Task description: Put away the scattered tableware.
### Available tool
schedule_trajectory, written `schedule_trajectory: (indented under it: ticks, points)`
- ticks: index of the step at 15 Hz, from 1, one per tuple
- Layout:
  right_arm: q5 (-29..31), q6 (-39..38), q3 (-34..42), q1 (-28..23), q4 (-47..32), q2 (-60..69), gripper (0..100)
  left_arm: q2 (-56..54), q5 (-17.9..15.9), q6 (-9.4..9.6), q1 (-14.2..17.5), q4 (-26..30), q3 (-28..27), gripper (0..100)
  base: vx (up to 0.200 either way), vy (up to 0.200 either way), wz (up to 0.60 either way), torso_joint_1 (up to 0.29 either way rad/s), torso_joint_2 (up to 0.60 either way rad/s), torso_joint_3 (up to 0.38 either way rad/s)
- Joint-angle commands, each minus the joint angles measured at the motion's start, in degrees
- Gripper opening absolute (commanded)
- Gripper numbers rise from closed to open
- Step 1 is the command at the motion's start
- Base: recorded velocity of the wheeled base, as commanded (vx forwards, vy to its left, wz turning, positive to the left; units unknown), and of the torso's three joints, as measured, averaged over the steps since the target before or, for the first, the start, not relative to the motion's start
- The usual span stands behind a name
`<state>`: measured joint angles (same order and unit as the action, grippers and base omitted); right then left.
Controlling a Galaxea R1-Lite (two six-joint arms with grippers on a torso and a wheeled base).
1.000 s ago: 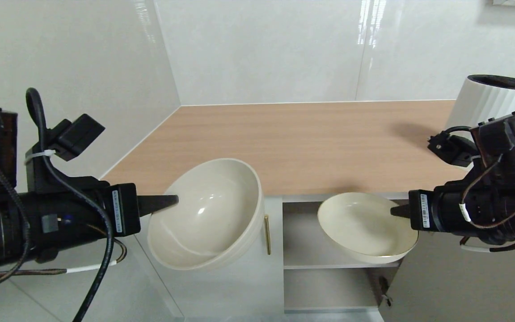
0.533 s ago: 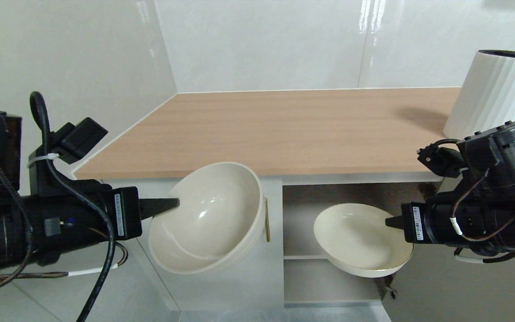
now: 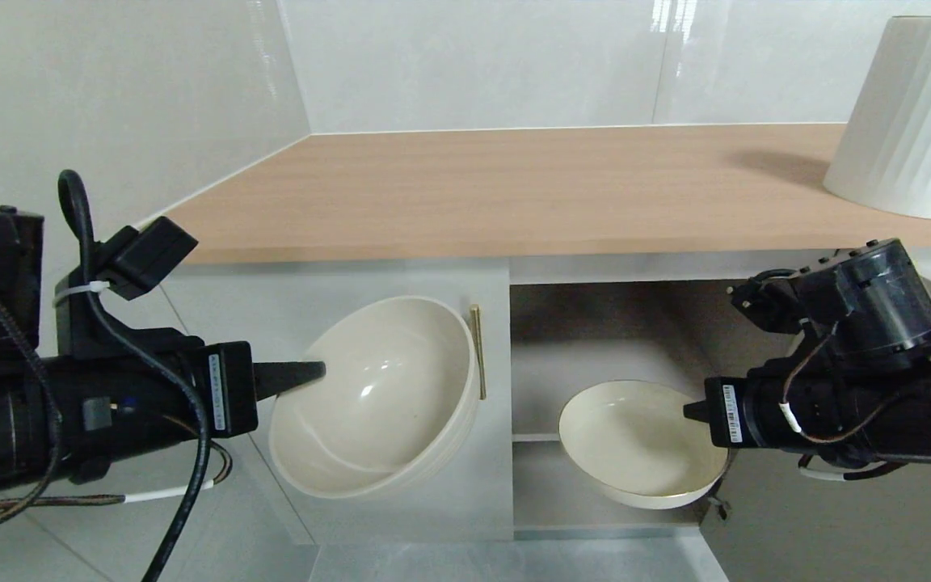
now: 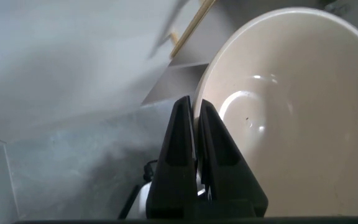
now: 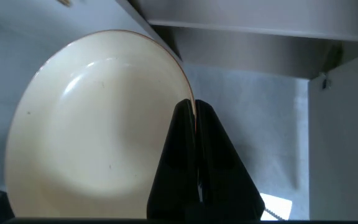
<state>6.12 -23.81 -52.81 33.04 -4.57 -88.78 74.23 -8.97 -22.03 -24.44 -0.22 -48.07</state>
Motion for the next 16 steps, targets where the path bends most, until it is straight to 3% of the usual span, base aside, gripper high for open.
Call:
schedule_trajectory:
  ticks: [1, 7, 10, 13, 16]
  points:
    - [0.21, 0.08, 0.78, 0.01, 1.14, -2.36, 0, 0.04, 0.01, -0.03, -0.08, -0.13, -0.01, 0, 0.0, 0.0, 0.0, -0.036, 0.27, 0.193]
    - [0.21, 0.08, 0.78, -0.08, 3.78, -6.67, 0, 0.13, 0.01, -0.03, -0.08, -0.13, -0.01, 0, 0.0, 0.0, 0.0, -0.017, 0.05, 0.033]
    - [0.82, 0.25, -0.8, -0.69, 10.81, -17.3, 0, 0.21, -0.17, -0.03, -0.26, -0.22, -0.01, 0, 0.0, 0.0, 0.0, 0.0, 0.0, 0.0]
    - [3.9, 0.08, -5.46, -4.47, 18.99, -27.93, 0, 0.48, -0.17, -0.03, -0.96, -0.13, 0.08, 0, 0.0, 0.0, 0.0, 0.0, 0.0, 0.0]
    - [9.7, -0.54, -13.81, -7.9, 20.04, -38.92, 0, 0.92, -0.17, -0.03, -2.36, 0.22, 0.52, 0, 0.0, 0.0, 0.0, 0.0, 0.0, 0.0]
